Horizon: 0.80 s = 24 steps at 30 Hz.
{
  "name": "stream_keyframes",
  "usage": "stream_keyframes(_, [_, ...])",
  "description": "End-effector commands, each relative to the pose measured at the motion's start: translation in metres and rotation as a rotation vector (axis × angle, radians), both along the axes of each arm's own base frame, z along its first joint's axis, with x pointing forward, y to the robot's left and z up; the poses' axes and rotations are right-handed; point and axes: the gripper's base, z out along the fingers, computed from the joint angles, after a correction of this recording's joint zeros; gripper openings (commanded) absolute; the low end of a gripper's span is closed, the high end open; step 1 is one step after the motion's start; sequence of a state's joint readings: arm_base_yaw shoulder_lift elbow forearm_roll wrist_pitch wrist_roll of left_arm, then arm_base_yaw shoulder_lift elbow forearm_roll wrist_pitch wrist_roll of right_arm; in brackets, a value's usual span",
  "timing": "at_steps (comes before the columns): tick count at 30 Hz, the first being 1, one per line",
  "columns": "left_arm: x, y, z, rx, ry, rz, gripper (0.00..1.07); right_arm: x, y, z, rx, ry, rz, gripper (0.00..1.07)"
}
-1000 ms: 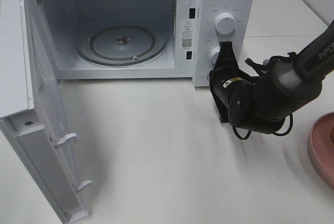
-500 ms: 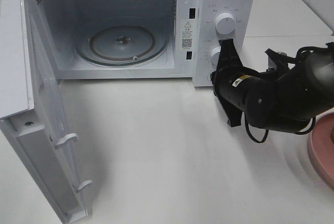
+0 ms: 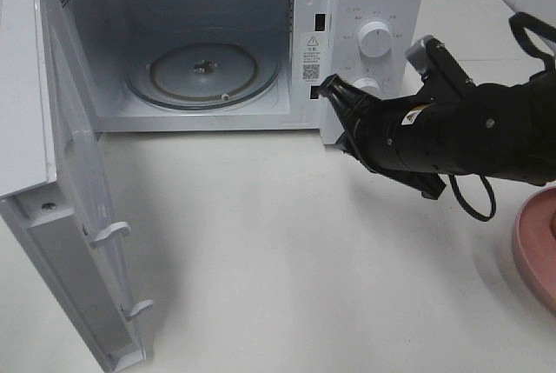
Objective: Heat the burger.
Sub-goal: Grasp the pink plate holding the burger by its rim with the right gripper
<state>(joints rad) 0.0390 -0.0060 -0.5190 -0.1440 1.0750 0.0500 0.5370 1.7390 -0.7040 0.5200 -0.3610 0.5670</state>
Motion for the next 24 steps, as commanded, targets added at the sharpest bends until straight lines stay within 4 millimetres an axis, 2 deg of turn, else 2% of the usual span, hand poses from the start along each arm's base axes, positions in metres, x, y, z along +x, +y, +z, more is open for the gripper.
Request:
stream_keyframes(1, [-0.002, 0.0, 0.0, -0.006, -0.018, -0.005, 0.98, -0.007, 0.001, 0.006, -0.12, 0.008, 0.16, 0.04])
stream_keyframes(3, [-0.002, 0.0, 0.0, -0.006, -0.018, -0.005, 0.98, -0.015, 0.001, 0.008, -0.211, 0.033, 0.299, 0.05])
stream_keyframes(4, [-0.002, 0.0, 0.0, -0.006, -0.018, -0.005, 0.98, -0.015, 0.001, 0.008, -0.211, 0.033, 0.299, 0.05])
stream_keyframes(5, [-0.002, 0.0, 0.0, -0.006, -0.018, -0.005, 0.98, -0.02, 0.001, 0.009, -0.266, 0.045, 0.389, 0.05])
stream_keyframes(8, [-0.002, 0.0, 0.0, -0.006, -0.018, -0.005, 0.98, -0.026, 0.002, 0.012, -0.317, 0.057, 0.493, 0.06])
stream_keyframes(18, [-0.002, 0.0, 0.0, -0.006, -0.018, -0.005, 0.98, -0.046, -0.004, 0.028, -0.444, 0.099, 0.74, 0.07])
stream_keyframes(24, [-0.002, 0.0, 0.0, -0.006, -0.018, -0.005, 0.98, -0.055, -0.032, 0.038, -0.525, 0.215, 0.806, 0.1])
